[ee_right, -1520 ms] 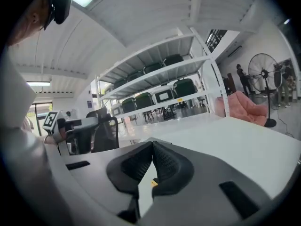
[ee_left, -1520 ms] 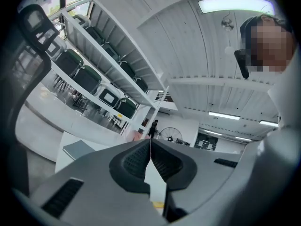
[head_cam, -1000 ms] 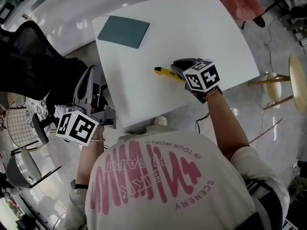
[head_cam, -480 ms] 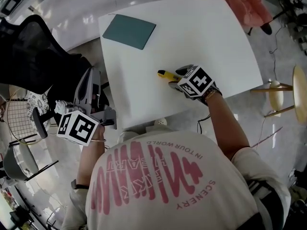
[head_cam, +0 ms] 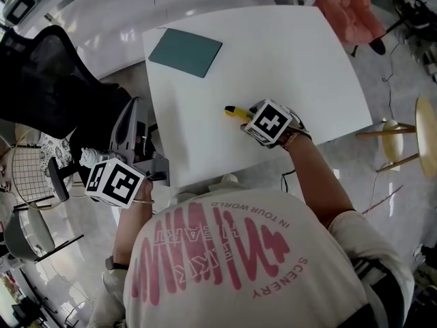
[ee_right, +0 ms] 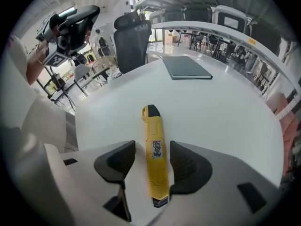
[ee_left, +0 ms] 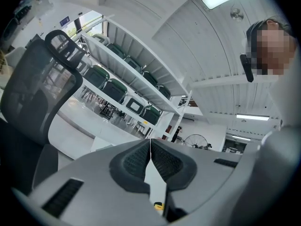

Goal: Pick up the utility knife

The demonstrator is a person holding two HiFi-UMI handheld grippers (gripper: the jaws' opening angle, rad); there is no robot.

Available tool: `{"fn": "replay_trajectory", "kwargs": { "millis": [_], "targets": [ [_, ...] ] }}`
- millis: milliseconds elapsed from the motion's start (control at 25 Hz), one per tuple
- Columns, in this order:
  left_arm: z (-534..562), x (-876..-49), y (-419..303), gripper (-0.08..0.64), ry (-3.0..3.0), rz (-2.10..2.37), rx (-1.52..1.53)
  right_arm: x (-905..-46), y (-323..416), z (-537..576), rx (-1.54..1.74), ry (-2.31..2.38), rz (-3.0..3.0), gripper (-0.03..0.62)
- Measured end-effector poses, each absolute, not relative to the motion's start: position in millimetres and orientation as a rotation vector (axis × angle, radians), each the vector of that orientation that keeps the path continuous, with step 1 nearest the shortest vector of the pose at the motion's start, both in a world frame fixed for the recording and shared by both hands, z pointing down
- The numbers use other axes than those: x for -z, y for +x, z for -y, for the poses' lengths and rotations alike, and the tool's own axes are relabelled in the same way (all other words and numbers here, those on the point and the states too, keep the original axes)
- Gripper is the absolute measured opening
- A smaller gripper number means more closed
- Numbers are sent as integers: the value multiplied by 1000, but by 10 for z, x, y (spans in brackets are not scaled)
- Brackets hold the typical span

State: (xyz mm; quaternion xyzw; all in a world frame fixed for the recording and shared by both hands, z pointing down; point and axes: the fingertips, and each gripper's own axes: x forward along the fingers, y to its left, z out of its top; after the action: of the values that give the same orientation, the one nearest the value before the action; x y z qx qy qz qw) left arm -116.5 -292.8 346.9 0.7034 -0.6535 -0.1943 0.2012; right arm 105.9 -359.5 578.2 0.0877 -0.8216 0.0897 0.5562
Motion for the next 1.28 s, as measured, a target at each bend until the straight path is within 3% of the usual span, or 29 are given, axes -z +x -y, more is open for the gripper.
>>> {"fn": "replay_trajectory", "kwargs": {
  "millis": [600,1280],
  "targets": [
    [2925,-3450,-1149,25,1984,1806,550,-5757,1050,3636,-226,199,1861,136],
    [2792,-3461,-1378,25,1994,1780,548,-5750,1024,3624,-339,353,1852,129]
  ]
}}
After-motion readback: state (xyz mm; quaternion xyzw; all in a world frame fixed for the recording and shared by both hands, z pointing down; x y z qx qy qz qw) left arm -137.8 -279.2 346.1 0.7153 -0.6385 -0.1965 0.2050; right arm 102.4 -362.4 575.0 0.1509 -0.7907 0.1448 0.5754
